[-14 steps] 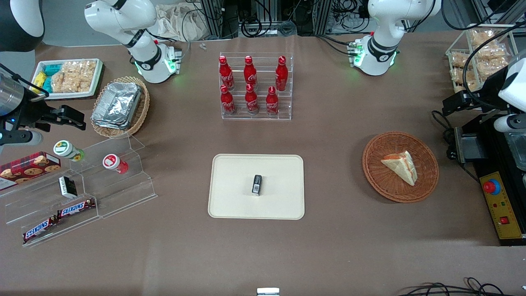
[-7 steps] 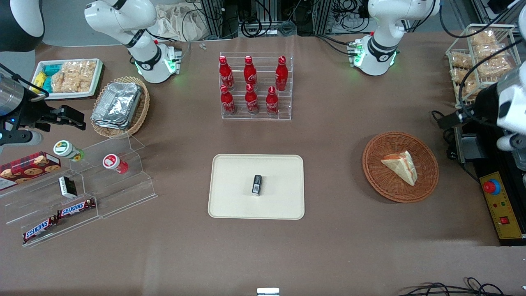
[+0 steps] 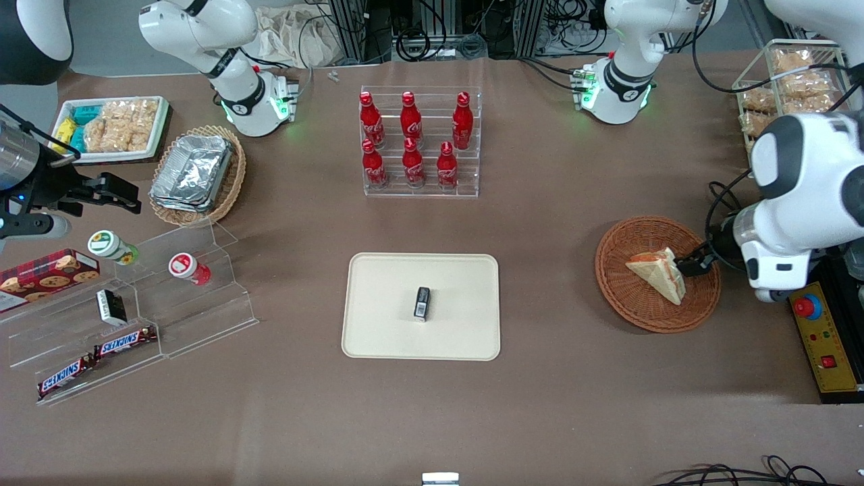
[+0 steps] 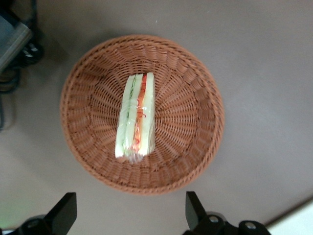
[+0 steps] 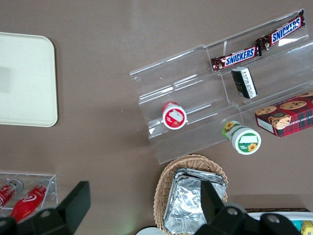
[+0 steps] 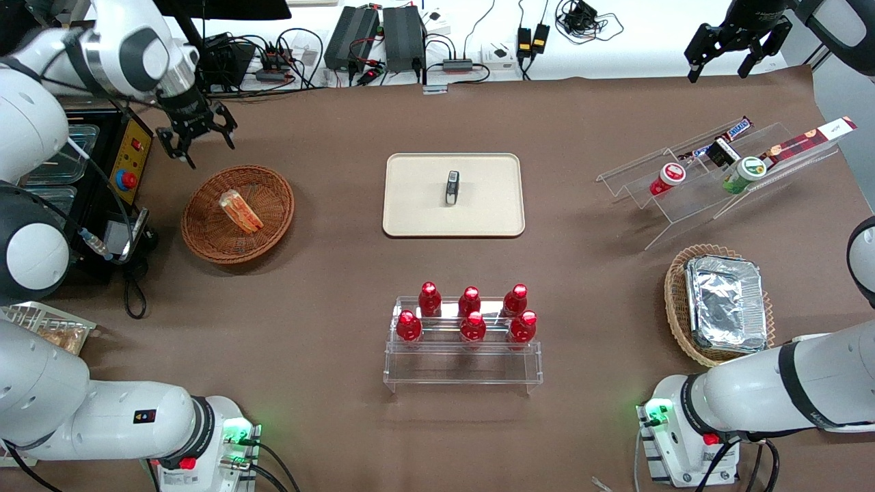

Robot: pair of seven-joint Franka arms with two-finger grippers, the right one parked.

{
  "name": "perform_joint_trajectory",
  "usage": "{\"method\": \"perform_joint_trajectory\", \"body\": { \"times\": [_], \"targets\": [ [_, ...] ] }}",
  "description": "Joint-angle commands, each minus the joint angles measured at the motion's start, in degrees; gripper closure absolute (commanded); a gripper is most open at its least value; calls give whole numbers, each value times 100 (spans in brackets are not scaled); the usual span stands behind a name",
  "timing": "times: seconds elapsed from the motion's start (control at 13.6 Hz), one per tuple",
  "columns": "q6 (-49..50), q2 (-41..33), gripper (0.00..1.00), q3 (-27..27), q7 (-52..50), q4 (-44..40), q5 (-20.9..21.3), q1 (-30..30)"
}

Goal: Place sandwich from basket to tray
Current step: 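Lower the left gripper and close it on the sandwich wedge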

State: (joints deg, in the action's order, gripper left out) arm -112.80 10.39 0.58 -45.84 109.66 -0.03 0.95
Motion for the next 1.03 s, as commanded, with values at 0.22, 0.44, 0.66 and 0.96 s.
{"method": "perform_joint_trajectory", "body": {
  "times": [0.22,0.44,0.66,0.96],
  "targets": [
    [-2245,84,0,-5,-136,1725,-23,-121],
    [-2685,462,0,-14,-145,1726,-32,-121],
    [-2923,726,48,-14,-145,1717,-32,-121],
    [-2732,334,100,-137,-49,1664,-23,-112]
  ]
}}
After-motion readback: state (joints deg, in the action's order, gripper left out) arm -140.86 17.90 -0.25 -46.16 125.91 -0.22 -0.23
